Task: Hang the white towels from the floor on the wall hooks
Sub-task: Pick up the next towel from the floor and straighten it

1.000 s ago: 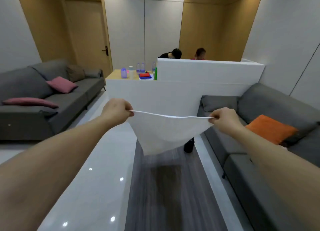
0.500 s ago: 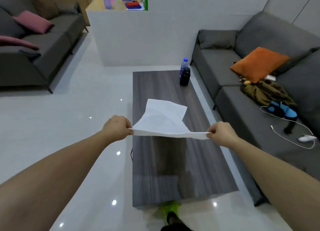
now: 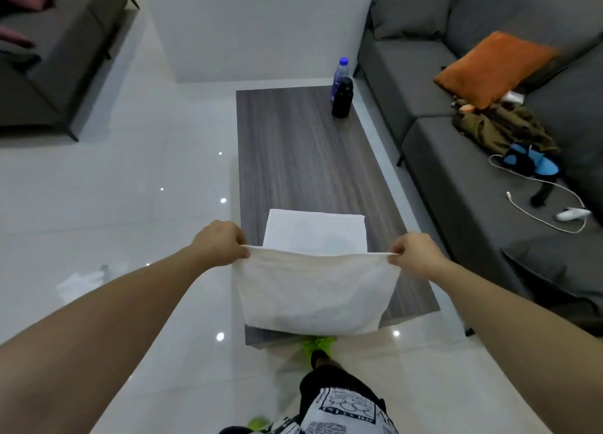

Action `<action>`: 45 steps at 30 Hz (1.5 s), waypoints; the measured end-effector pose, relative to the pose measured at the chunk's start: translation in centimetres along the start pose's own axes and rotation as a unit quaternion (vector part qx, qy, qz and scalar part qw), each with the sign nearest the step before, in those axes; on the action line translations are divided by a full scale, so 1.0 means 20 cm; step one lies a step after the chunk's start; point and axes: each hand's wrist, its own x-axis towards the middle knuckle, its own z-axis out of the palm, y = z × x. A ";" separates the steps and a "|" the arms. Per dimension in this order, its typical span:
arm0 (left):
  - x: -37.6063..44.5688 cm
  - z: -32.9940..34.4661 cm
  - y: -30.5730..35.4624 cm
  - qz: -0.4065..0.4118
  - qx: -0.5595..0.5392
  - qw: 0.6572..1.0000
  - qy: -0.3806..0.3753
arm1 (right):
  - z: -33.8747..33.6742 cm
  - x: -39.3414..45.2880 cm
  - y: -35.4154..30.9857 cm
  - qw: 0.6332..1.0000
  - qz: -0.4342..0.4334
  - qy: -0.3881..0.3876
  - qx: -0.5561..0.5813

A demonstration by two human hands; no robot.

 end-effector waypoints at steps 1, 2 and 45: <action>0.08 0.00 0.02 -0.003 0.001 1.000 -0.004 | -0.01 0.07 0.01 1.000 0.007 -0.007 0.003; 0.12 0.00 0.02 -0.005 0.002 1.000 -0.003 | -0.01 0.10 0.01 1.000 0.011 -0.009 0.005; 0.58 1.20 0.21 -0.499 -0.633 0.586 -0.082 | 1.15 0.53 -0.17 0.638 0.505 -0.147 0.562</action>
